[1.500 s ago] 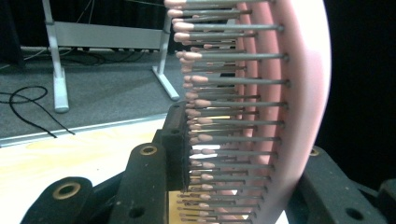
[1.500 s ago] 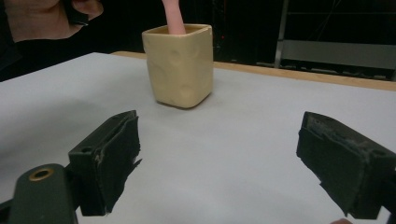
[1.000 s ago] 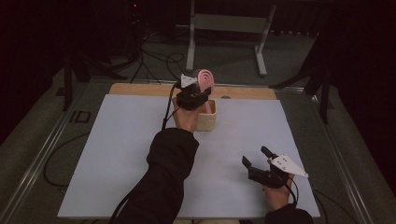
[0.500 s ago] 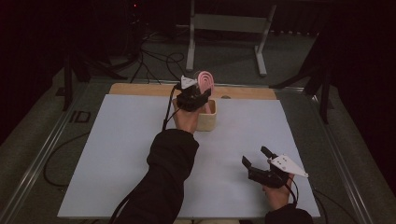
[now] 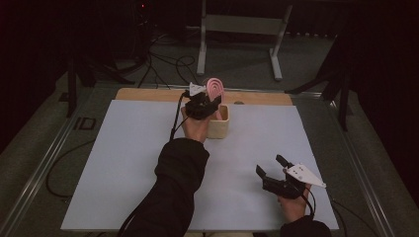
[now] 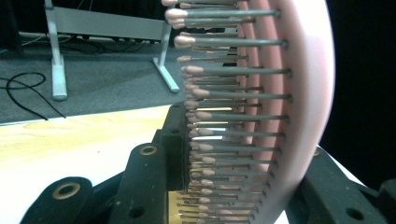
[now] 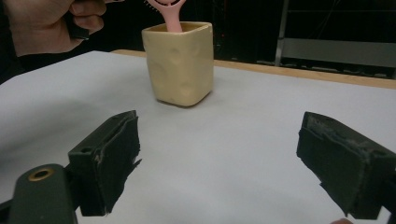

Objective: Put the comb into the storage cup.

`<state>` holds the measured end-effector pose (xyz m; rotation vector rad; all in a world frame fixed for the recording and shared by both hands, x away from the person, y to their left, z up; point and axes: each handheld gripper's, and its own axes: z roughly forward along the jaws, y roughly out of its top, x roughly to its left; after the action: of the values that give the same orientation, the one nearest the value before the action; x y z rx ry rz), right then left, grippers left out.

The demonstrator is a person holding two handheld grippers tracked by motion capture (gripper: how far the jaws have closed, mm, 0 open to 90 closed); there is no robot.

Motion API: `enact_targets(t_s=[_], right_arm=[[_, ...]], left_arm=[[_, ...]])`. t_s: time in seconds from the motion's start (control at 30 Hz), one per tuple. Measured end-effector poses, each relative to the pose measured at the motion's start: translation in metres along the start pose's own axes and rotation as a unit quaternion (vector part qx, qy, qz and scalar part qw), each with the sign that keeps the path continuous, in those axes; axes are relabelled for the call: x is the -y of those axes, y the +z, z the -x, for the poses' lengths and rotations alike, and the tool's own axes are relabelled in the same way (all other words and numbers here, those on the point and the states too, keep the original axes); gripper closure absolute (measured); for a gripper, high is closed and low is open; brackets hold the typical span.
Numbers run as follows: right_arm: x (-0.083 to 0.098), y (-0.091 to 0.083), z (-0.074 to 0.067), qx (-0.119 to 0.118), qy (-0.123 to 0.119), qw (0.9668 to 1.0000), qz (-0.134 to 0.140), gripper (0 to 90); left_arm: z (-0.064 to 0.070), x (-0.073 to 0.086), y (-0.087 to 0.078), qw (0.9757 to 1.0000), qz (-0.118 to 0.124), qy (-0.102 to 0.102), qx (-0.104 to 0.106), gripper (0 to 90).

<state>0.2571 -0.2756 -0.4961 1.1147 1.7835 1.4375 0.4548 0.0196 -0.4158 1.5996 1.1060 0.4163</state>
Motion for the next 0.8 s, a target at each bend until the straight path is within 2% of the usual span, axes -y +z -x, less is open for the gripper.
enact_targets(t_s=[0.8], right_arm=[[0.0001, 0.0, -0.0002, 0.0, -0.001, 1.0, 0.0, 12.9]], left_arm=[[-0.0006, 0.0103, 0.0055, 0.9999, -0.017, 0.001, 0.0, 63.7]])
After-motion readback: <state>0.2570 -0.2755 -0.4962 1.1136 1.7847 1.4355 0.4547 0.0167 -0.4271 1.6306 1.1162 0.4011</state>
